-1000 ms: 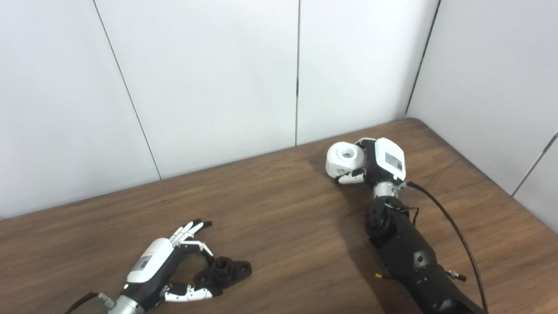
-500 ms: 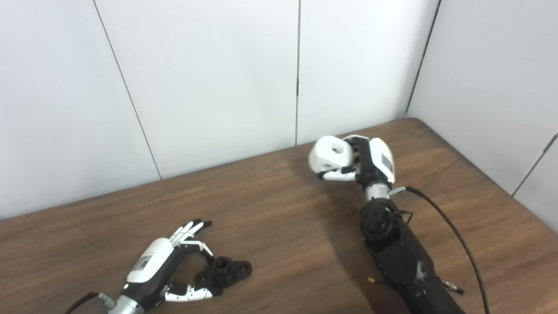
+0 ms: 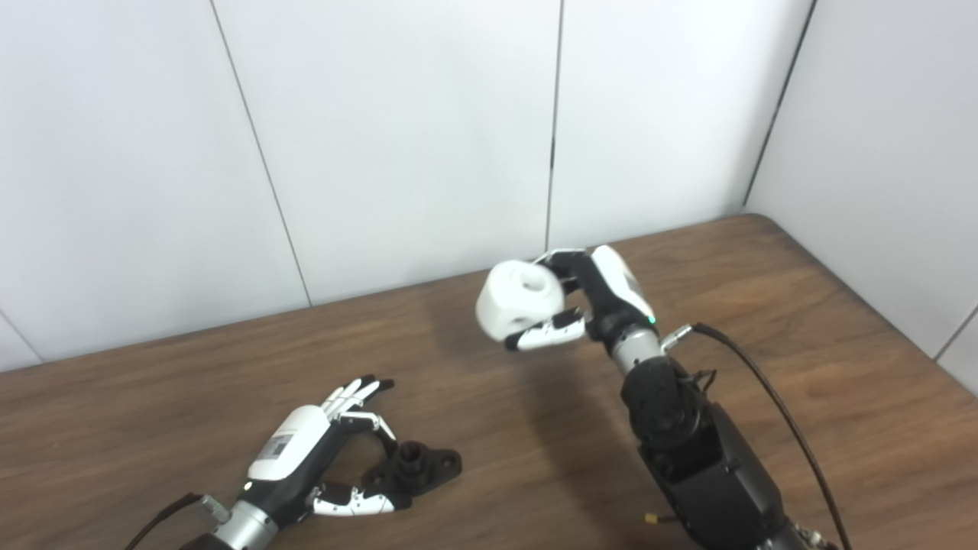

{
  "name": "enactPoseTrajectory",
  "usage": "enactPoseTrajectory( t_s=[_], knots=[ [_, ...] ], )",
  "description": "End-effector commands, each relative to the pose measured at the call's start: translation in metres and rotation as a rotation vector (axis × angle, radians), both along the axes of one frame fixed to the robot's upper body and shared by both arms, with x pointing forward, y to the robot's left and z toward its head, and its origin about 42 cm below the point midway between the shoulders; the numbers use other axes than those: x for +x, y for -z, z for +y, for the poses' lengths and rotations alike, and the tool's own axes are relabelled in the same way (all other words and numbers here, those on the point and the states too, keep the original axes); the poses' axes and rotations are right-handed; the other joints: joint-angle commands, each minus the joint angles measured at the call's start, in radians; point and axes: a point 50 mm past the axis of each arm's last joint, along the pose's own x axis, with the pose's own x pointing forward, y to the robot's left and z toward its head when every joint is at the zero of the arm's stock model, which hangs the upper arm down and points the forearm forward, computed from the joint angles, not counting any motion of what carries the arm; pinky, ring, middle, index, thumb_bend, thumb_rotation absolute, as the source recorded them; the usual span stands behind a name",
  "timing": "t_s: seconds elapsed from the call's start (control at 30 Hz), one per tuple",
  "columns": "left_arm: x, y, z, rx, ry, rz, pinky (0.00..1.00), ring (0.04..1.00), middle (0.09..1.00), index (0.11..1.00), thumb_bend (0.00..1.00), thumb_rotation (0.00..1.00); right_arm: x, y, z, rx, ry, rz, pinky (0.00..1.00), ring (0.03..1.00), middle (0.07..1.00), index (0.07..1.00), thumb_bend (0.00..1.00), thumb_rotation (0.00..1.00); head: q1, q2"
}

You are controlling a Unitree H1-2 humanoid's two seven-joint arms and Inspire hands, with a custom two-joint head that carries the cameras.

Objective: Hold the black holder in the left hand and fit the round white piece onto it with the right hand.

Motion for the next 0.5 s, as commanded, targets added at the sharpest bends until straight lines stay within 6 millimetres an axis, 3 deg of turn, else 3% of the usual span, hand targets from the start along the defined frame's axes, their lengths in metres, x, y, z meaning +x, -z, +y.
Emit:
enactPoseTrajectory(
  t_s=[0.0,0.47],
  knots=[
    [-0.033,0.052,0.007,0.077,-0.063,0.159,1.00,1.000,0.960,0.483,0.52,0.06,-0.002,-0.023,0.005,-0.017,-0.033,-0.079,0.65,0.715,0.692,0.479,0.52,0.13,0.020,0.008],
    [-0.028,0.043,-0.019,0.076,-0.062,0.150,1.00,1.000,0.958,0.483,0.52,0.06,-0.024,-0.036,0.018,-0.053,-0.207,-0.056,0.65,0.723,0.707,0.480,0.52,0.13,0.192,0.061]
  ],
)
